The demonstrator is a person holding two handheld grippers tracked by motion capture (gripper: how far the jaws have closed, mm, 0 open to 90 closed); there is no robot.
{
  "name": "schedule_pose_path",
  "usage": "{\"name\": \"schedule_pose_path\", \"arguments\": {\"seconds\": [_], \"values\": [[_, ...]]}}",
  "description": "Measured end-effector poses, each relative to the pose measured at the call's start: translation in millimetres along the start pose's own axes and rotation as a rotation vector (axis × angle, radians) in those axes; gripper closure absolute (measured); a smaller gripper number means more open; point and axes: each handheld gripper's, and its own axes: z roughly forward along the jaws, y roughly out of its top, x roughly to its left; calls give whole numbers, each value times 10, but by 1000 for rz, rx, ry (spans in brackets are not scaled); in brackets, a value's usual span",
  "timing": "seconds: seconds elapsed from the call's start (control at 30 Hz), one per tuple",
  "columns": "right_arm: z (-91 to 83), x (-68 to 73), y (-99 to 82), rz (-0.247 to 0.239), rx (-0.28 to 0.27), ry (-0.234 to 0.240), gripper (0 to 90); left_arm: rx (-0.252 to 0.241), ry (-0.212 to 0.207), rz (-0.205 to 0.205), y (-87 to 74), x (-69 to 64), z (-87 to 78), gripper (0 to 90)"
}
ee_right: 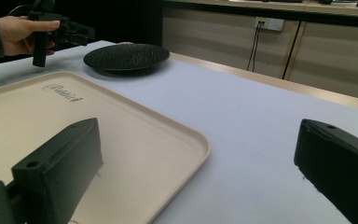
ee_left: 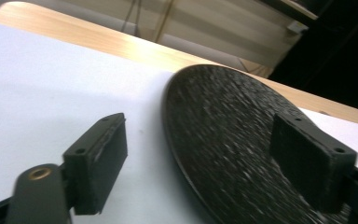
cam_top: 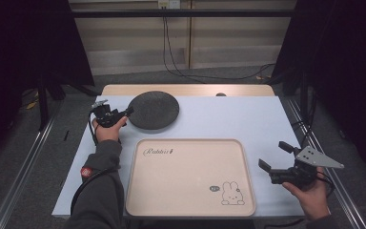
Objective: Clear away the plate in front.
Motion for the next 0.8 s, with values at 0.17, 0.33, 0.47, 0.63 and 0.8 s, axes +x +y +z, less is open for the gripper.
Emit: {"name": "schedule_pose_path", "arguments": {"seconds": [0.17,0.33,0.47,0.63,0.8], "values": [[4,2,-1,0,-1,2,6,18,18,-1,-12,56,23,266],[2,-7,-3,0,1,1,6,29,19,-57,-28,84,69,312],[11,3,-6,1,3,0,7,43,12,-111,-42,98,110,399],[17,-6,-4,3,3,3,9,57,5,-176,-39,101,175,452],[14,-14,-4,1,3,6,9,55,-13,-215,-51,96,228,515]]}}
